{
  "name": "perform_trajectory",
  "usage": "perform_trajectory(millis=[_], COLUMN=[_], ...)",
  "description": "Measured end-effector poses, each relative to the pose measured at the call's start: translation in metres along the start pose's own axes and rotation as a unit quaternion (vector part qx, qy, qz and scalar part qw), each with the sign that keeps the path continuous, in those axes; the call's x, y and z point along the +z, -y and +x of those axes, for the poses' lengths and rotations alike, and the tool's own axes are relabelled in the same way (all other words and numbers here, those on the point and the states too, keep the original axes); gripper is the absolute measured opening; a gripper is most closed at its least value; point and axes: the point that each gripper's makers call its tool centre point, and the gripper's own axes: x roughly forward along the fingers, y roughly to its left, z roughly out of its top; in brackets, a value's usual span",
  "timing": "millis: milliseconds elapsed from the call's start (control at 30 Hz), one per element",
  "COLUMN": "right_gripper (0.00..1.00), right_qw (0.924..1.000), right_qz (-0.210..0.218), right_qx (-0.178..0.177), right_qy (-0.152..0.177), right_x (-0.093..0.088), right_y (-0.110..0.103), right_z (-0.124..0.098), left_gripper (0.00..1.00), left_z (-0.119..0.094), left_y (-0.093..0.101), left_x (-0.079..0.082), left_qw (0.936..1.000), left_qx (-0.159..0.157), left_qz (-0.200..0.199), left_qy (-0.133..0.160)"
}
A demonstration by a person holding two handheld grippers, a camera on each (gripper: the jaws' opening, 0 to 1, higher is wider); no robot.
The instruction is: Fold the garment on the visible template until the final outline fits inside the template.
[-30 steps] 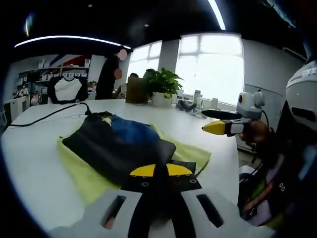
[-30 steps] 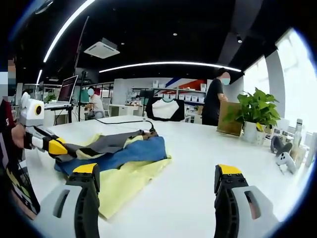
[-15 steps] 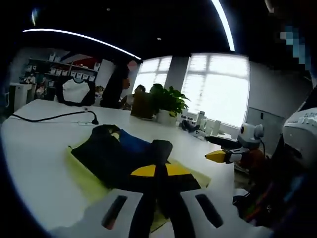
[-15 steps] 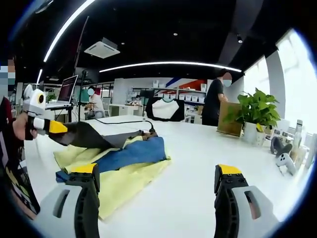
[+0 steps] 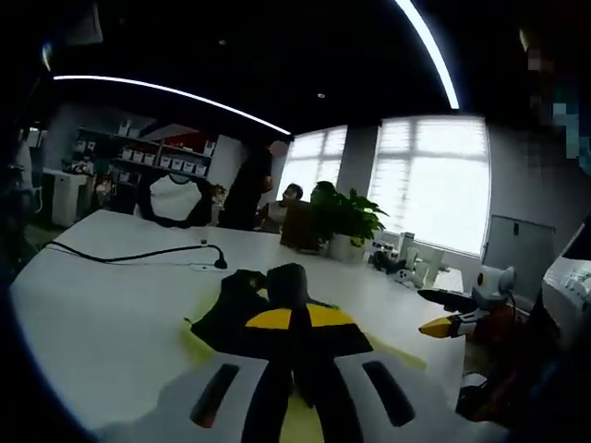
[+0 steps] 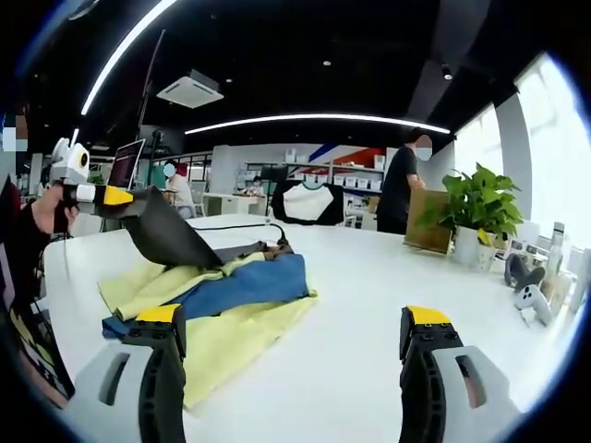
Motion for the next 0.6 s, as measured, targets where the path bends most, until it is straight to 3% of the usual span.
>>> perform_trajectory(millis=[100, 367, 600], right_gripper=[0.99, 0.99, 0.99], right_qw=[1.0, 1.0, 1.0], right_qz=[0.002, 0.0, 0.002], right_qx=[-0.001, -0.004, -0.004], right_qy=[0.001, -0.002, -0.001], right_x=[0.0, -0.001, 0.0], right_y=[0.0, 0.002, 0.004], right_z=[0.0, 0.0, 0.003], left_gripper=[0.02, 0.02, 0.02], left_z=[0.0, -0.002, -0.005], left_y=[-0.002, -0.014, -0.036], left_x=[0.004, 0.025, 0.048], left_qw=[1.0, 0.9996, 0.9974], left_qx=[-0.004, 0.004, 0.038], left_qz=[-0.006, 0.025, 0.059], left_qy=[0.002, 0.008, 0.014])
